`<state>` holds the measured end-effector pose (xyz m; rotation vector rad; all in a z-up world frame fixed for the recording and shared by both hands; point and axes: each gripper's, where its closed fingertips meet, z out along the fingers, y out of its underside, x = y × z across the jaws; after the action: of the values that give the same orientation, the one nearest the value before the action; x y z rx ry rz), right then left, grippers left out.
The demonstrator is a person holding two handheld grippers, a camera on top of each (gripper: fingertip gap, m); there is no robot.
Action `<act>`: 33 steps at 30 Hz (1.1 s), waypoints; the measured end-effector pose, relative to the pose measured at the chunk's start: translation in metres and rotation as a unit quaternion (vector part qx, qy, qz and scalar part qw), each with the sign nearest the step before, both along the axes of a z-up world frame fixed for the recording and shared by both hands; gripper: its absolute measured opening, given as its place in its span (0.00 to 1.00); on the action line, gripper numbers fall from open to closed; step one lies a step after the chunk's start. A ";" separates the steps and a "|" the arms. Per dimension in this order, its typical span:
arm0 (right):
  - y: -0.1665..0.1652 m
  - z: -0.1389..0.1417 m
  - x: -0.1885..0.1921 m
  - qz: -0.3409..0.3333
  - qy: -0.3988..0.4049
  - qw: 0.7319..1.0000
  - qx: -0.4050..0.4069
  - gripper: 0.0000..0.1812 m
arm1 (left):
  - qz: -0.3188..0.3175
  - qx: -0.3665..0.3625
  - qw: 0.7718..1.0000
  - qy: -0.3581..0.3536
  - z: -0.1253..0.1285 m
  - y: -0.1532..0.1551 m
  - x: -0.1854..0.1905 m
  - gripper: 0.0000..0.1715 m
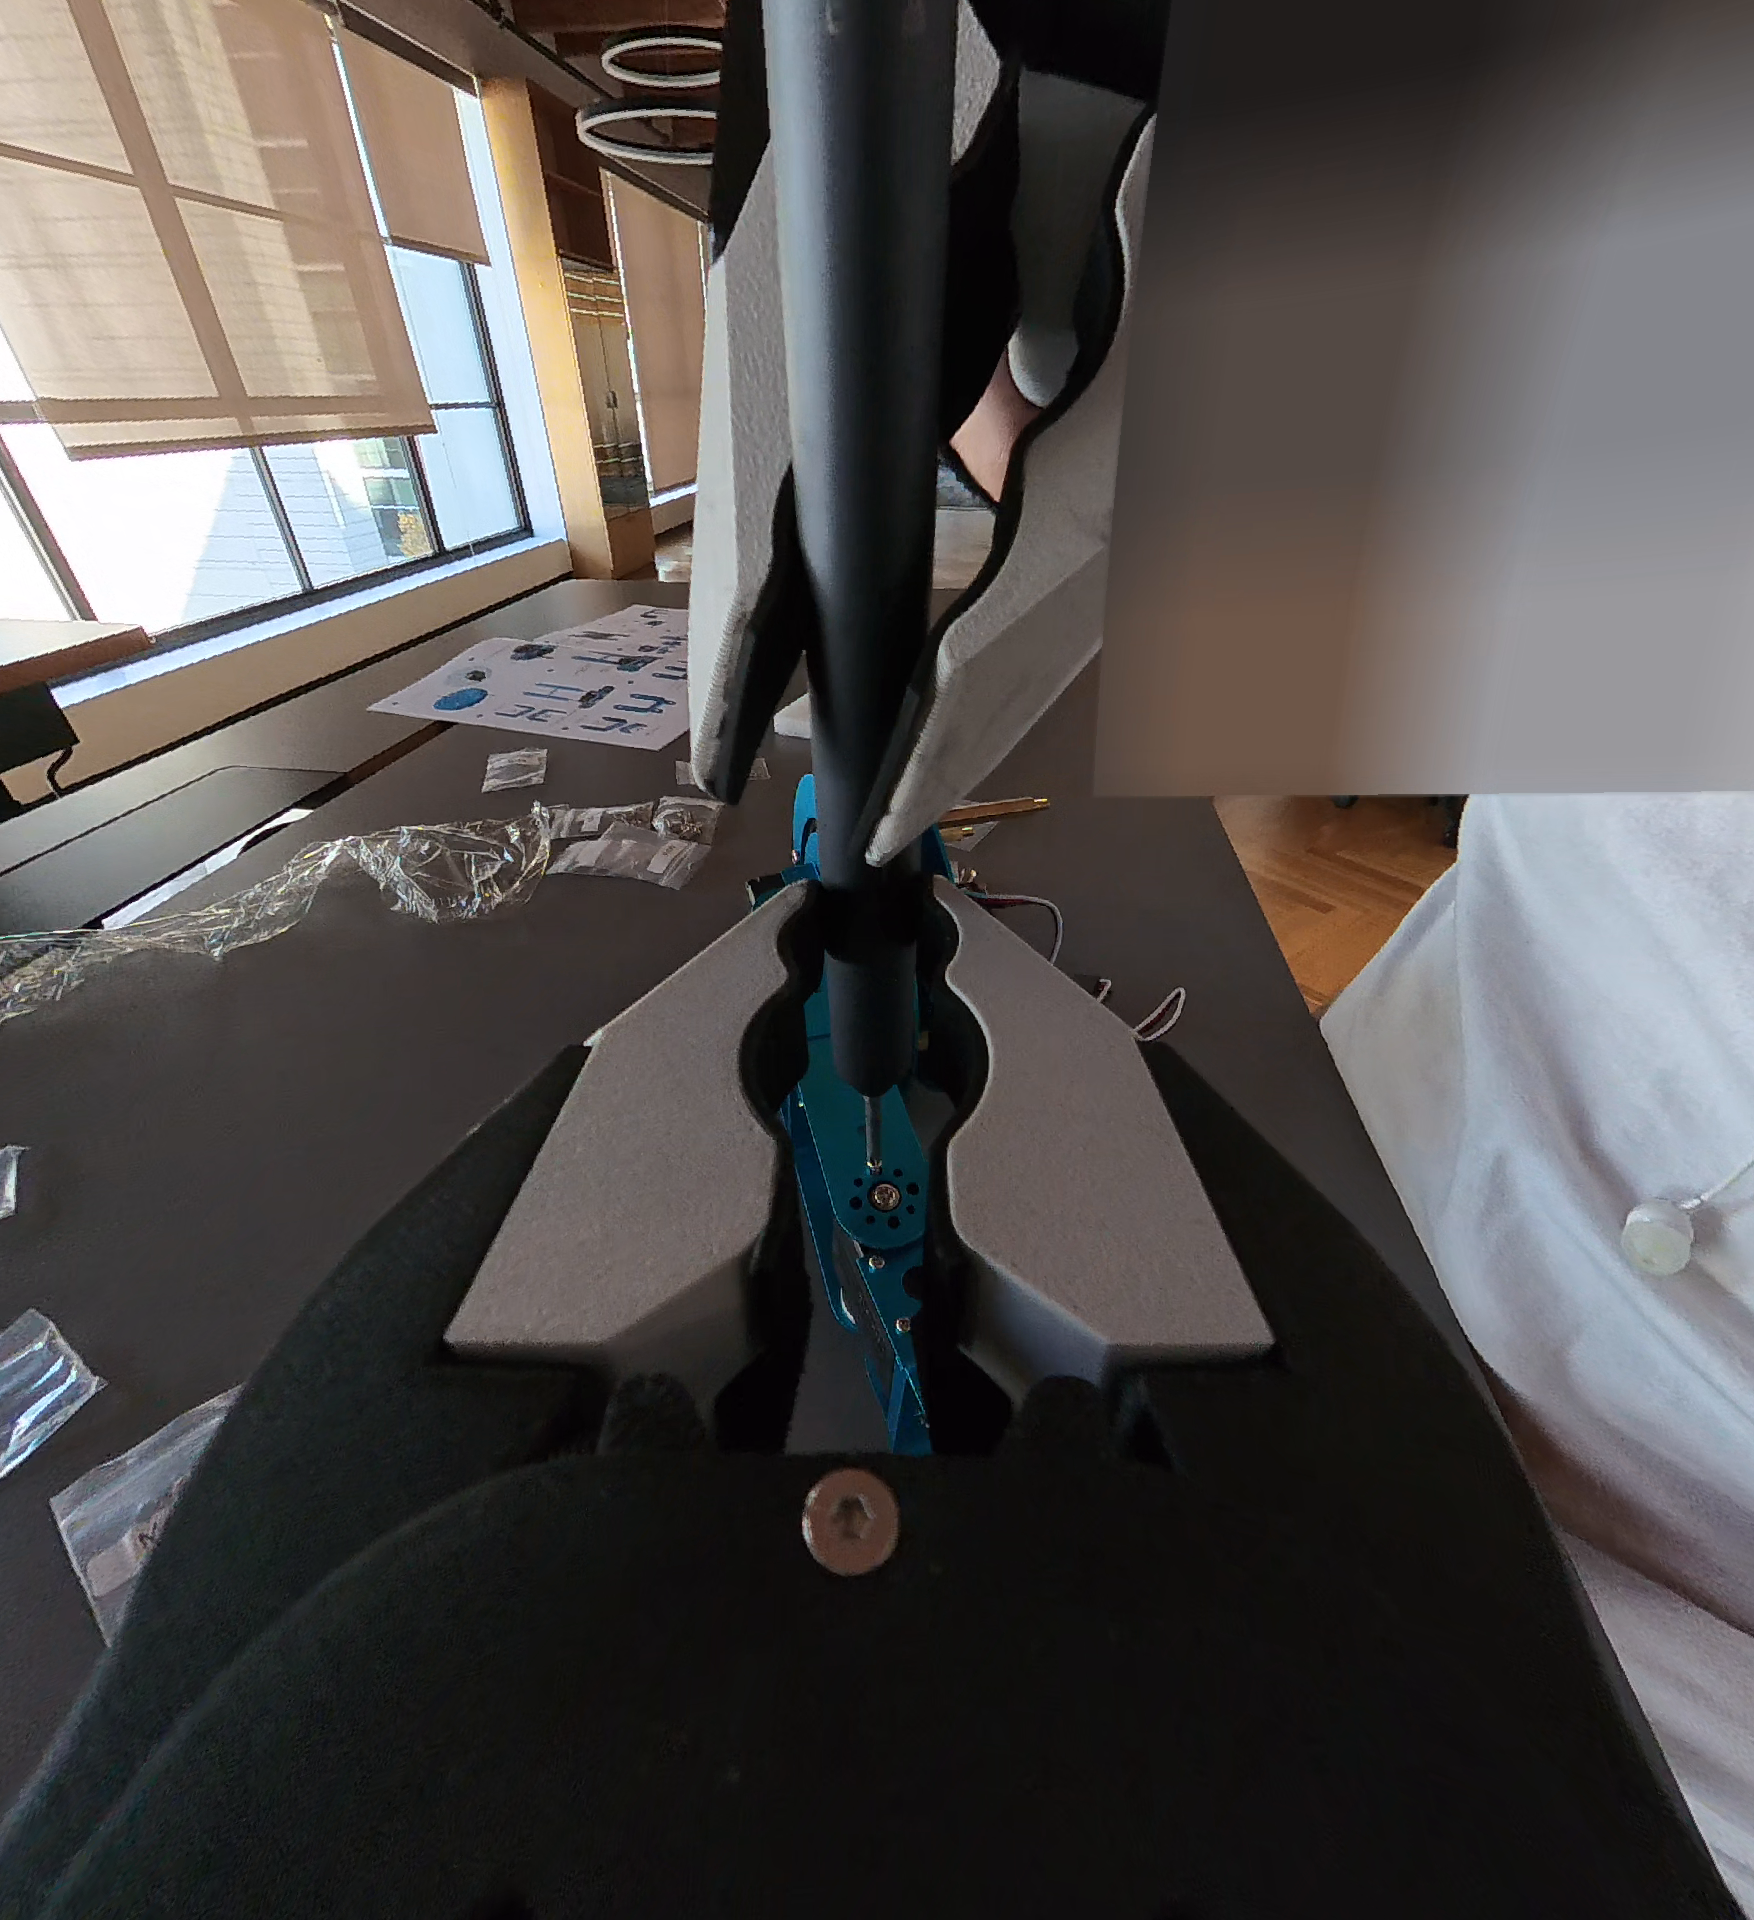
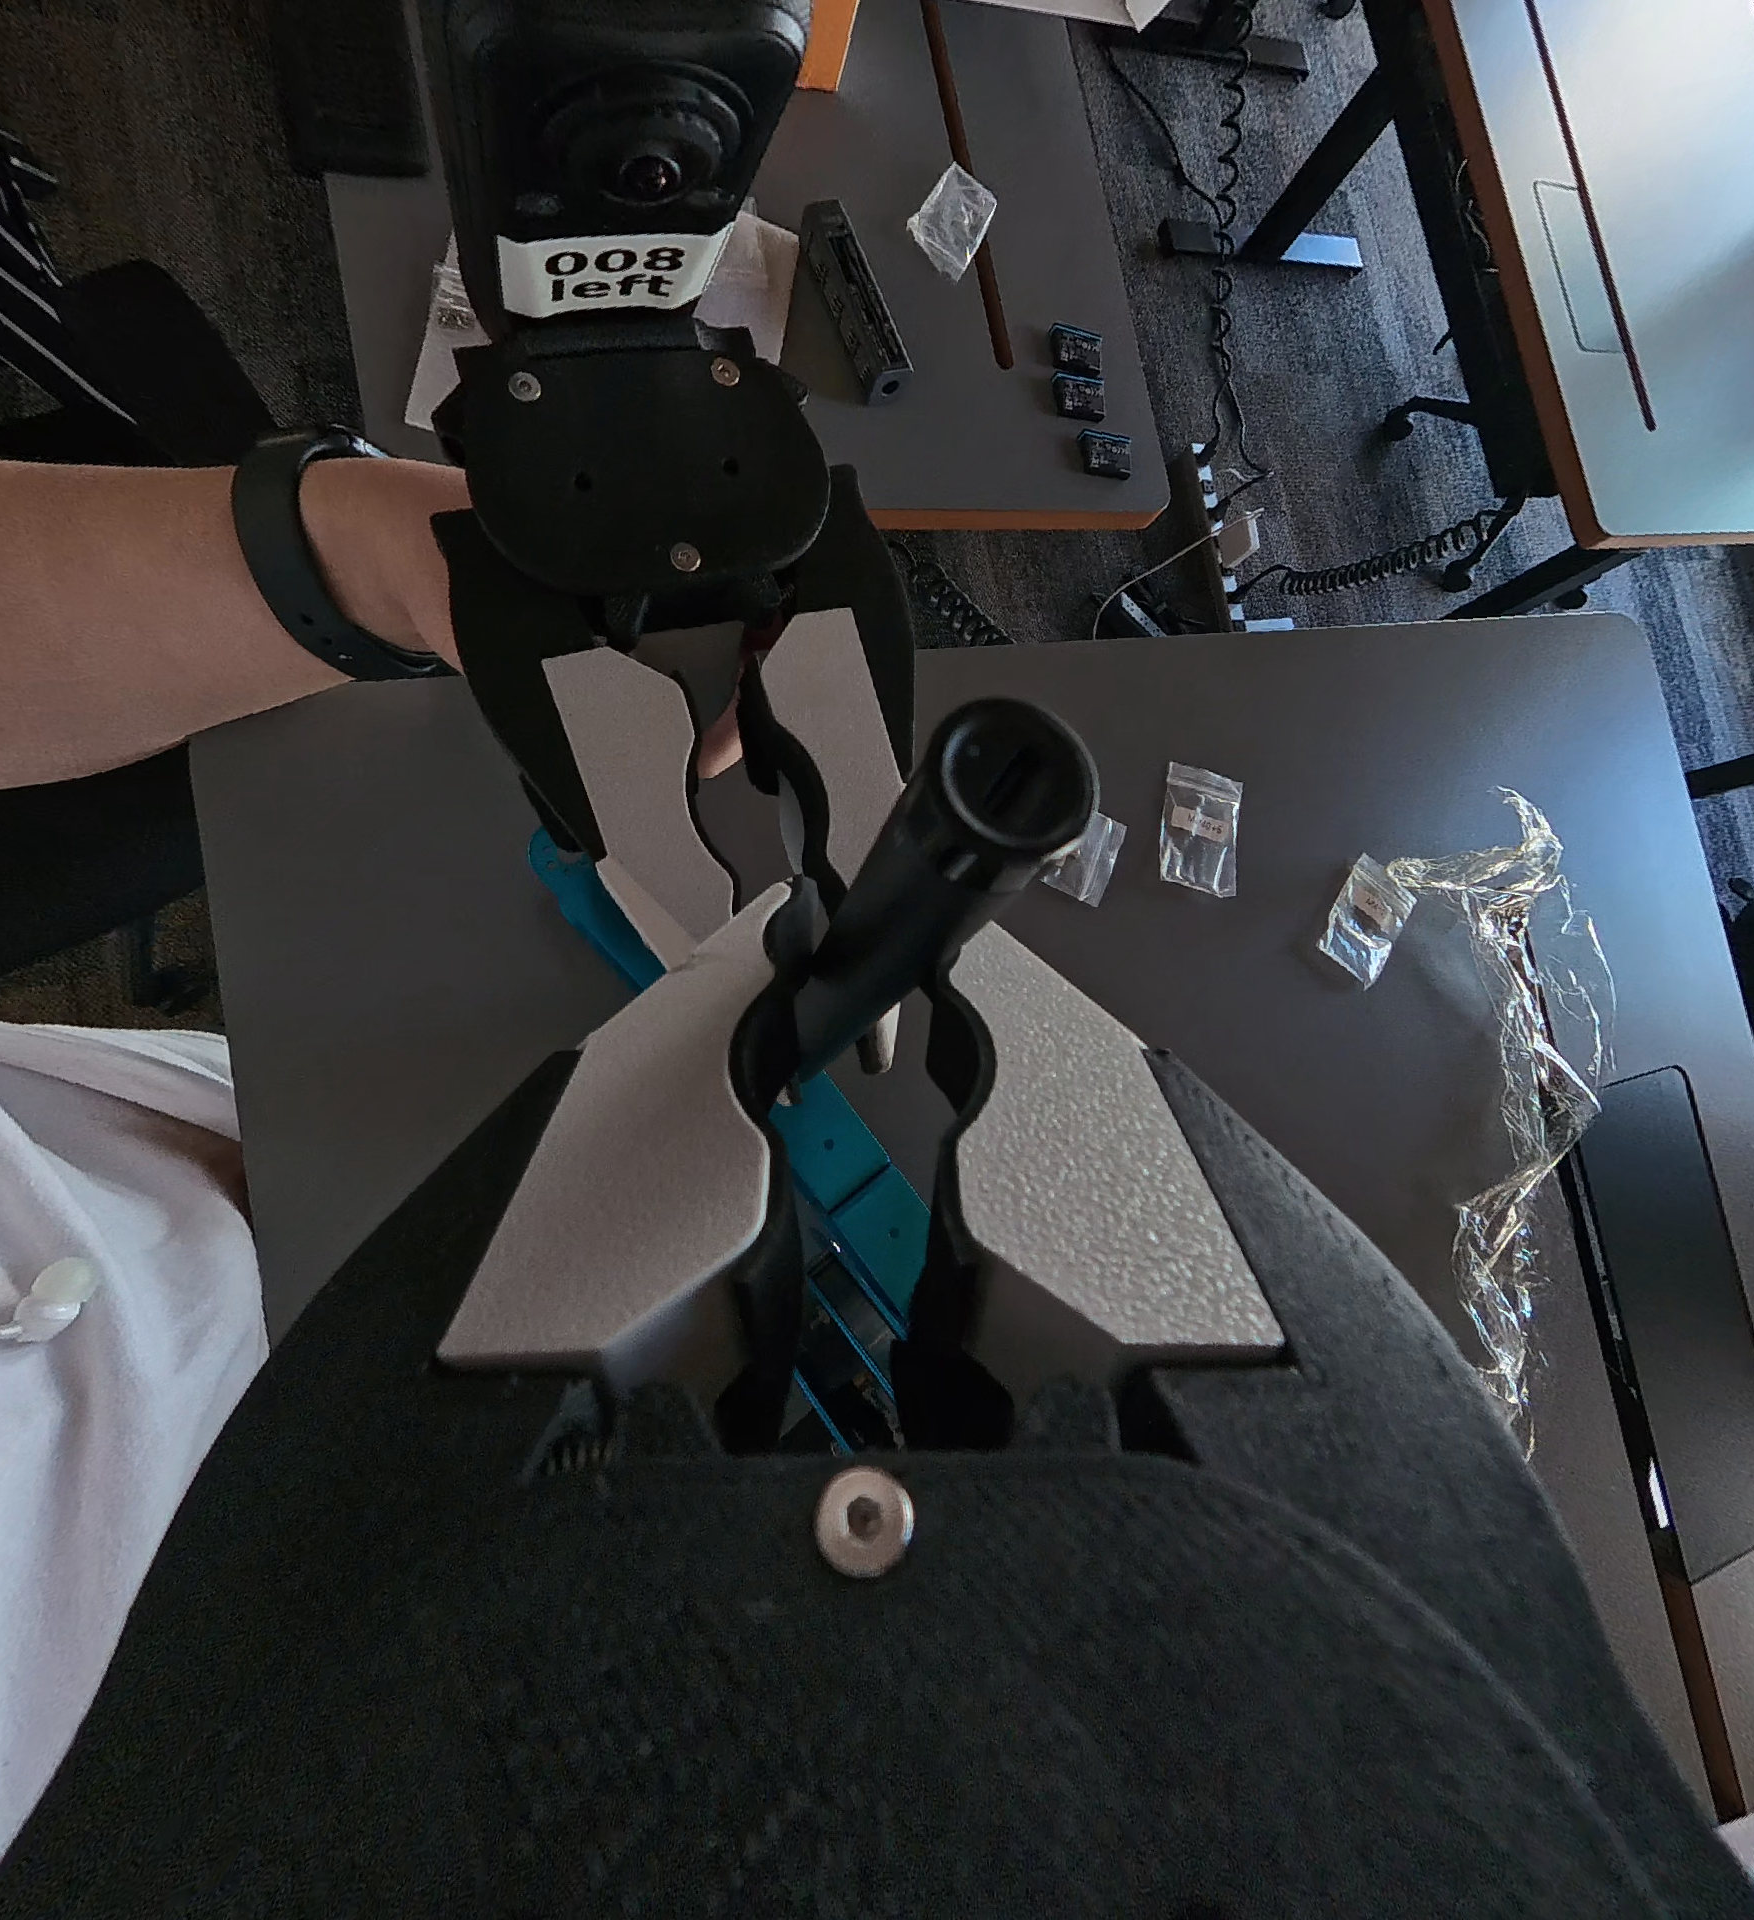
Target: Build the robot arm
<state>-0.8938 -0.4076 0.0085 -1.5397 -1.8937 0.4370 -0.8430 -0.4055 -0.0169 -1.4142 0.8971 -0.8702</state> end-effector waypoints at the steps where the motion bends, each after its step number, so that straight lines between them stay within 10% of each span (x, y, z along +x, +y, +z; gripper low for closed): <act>1: 0.000 0.000 0.000 0.001 0.000 1.000 -0.001 0.11 | 0.000 0.000 1.000 0.001 0.000 0.000 0.000 0.10; 33: -0.002 -0.001 0.001 -0.049 0.045 0.998 -0.015 0.11 | 0.000 -0.011 1.000 0.024 -0.002 -0.004 0.002 0.11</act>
<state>-0.8930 -0.4094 0.0075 -1.5975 -1.7433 0.4851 -0.8405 -0.4091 -0.0192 -1.4599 0.9269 -0.8524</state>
